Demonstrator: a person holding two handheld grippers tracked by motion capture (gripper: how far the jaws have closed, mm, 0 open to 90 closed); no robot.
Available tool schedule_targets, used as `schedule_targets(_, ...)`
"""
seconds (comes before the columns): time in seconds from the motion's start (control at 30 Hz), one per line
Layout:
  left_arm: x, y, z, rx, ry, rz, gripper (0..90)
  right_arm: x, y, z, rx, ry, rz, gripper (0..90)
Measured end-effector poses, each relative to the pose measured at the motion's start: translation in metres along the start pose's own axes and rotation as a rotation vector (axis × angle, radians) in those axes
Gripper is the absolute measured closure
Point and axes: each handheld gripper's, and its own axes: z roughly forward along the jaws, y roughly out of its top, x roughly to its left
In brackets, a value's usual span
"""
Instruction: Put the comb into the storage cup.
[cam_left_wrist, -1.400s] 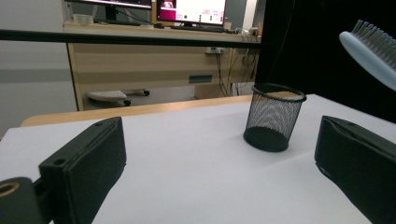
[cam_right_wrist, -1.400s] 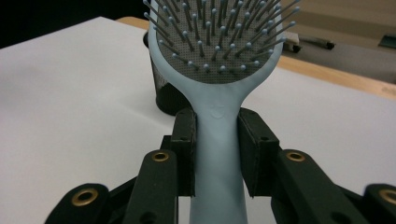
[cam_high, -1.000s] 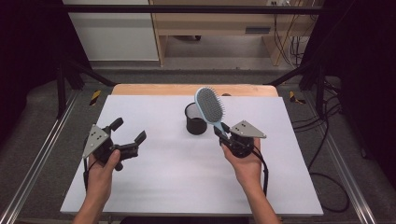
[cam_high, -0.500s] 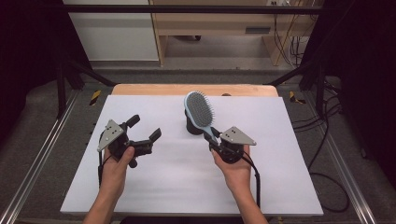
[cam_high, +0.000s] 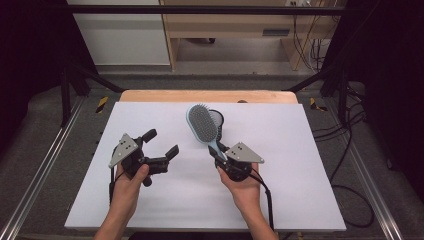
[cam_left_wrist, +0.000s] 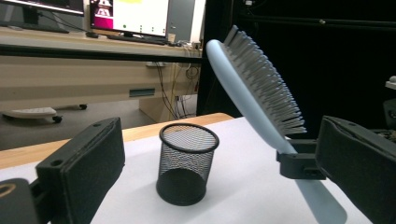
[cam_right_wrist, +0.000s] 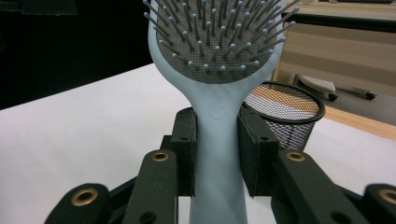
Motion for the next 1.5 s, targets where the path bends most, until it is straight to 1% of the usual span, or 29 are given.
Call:
schedule_targets(0.1, -0.003, 0.0, 0.001, 0.004, -0.009, 0.004, 1.5, 0.004, -0.001, 0.001, -0.006, 0.008, -0.009, 69.7)
schedule_targets(0.2, -0.004, 0.0, 0.002, 0.002, -0.023, -0.019, 1.4, 0.009, -0.002, 0.003, -0.006, 0.018, -0.019, 69.7)
schedule_targets(0.3, -0.005, 0.001, 0.002, 0.0, -0.031, -0.03, 1.5, 0.014, -0.002, 0.005, -0.009, 0.028, -0.03, 69.6)
schedule_targets(0.57, -0.008, 0.0, 0.006, 0.016, -0.056, -0.047, 1.5, 0.031, -0.003, 0.009, -0.013, 0.058, -0.071, 69.6)
schedule_targets(0.63, -0.009, -0.001, 0.006, 0.023, -0.057, -0.047, 1.5, 0.034, -0.004, 0.009, -0.013, 0.066, -0.075, 69.6)
schedule_targets(0.73, -0.009, -0.002, 0.007, 0.027, -0.067, -0.062, 1.6, 0.039, -0.004, 0.01, -0.018, 0.079, -0.086, 69.7)
schedule_targets(0.9, -0.008, -0.003, 0.008, 0.038, -0.075, -0.07, 1.8, 0.047, -0.005, 0.013, -0.018, 0.098, -0.098, 69.6)
schedule_targets(1.03, -0.007, -0.003, 0.008, 0.037, -0.078, -0.097, 3.2, 0.053, -0.006, 0.014, -0.016, 0.11, -0.108, 69.6)
schedule_targets(1.13, -0.006, -0.003, 0.008, 0.037, -0.078, -0.105, 4.2, 0.056, -0.007, 0.015, -0.015, 0.114, -0.114, 69.6)
schedule_targets(1.37, -0.005, -0.005, 0.008, 0.04, -0.082, -0.144, 12.6, 0.062, -0.009, 0.017, -0.009, 0.127, -0.121, 69.6)
schedule_targets(1.5, -0.003, -0.005, 0.007, 0.044, -0.07, -0.19, 17.4, 0.062, -0.01, 0.018, -0.005, 0.13, -0.119, 69.6)
